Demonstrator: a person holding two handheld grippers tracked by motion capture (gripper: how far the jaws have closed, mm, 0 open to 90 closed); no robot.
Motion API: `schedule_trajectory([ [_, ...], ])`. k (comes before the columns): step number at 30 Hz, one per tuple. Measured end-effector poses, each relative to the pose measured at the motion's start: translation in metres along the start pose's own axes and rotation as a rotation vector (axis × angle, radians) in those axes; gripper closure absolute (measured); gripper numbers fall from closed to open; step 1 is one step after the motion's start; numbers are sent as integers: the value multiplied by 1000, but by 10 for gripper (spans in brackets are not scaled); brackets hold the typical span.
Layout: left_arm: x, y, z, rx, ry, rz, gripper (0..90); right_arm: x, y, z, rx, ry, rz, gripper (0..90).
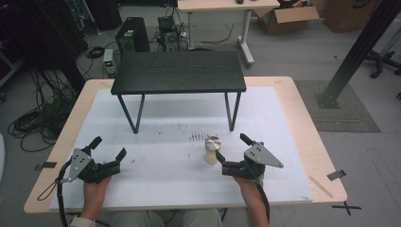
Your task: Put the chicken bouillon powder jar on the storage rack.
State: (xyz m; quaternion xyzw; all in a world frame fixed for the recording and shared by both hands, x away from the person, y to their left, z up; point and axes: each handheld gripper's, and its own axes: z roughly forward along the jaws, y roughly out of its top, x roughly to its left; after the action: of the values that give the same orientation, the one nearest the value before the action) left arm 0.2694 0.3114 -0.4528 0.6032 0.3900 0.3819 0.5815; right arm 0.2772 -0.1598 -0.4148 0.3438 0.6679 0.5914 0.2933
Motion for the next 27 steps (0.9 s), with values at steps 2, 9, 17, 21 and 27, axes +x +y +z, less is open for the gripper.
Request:
schedule_trajectory([
  [2,0,0,0,0,0,0,2,3,-1,4,11,10,-3,0],
  [9,0,0,0,0,0,1,2,10,-9,20,53,43,6,1],
  [17,0,0,0,-1,1,1,3,14,-14,33,109,63,17,14],
  [21,0,0,0,-1,0,1,3,14,-18,41,140,64,27,24],
  [27,0,0,0,-1,0,1,3,14,-21,45,159,63,40,45],
])
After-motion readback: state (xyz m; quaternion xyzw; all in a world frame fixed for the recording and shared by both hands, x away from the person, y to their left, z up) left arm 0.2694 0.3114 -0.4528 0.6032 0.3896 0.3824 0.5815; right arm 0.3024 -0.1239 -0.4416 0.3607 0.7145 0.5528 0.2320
